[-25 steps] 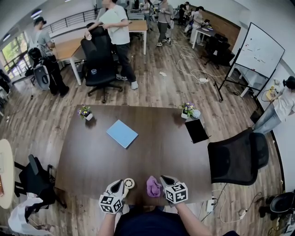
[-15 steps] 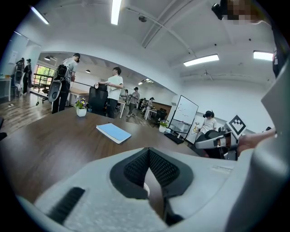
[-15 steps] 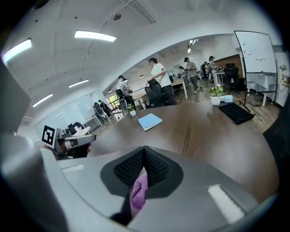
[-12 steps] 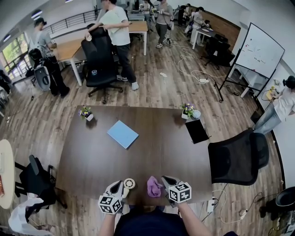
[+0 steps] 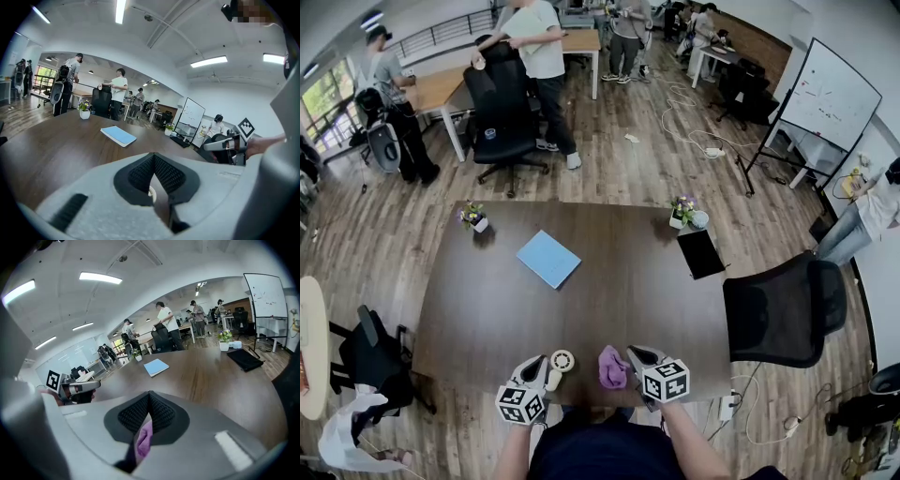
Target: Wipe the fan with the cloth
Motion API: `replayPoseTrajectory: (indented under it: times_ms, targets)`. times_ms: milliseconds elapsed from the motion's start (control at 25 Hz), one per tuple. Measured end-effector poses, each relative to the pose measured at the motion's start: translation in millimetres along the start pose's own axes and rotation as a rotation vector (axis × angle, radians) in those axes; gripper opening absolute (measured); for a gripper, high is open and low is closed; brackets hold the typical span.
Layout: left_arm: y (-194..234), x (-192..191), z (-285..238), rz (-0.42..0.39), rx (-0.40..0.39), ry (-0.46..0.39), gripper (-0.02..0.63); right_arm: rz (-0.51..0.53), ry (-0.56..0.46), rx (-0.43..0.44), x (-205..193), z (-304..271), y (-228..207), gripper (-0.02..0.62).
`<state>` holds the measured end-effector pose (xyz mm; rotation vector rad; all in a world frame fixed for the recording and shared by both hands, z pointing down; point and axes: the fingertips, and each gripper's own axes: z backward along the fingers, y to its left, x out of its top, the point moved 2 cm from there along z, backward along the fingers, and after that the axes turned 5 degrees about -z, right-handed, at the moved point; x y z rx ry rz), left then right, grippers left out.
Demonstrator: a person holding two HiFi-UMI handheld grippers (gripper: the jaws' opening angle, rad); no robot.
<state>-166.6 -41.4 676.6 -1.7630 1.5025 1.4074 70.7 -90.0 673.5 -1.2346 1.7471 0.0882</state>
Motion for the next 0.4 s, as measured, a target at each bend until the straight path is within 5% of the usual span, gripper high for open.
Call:
replayPoseTrajectory:
  times_ms: [400]
  targets:
    - [1.0,-8.7,2.1,0.015,-0.011,0.021,-0.005,0.003,0.009,0.011,-2.2,-1.9,2.1,0.009]
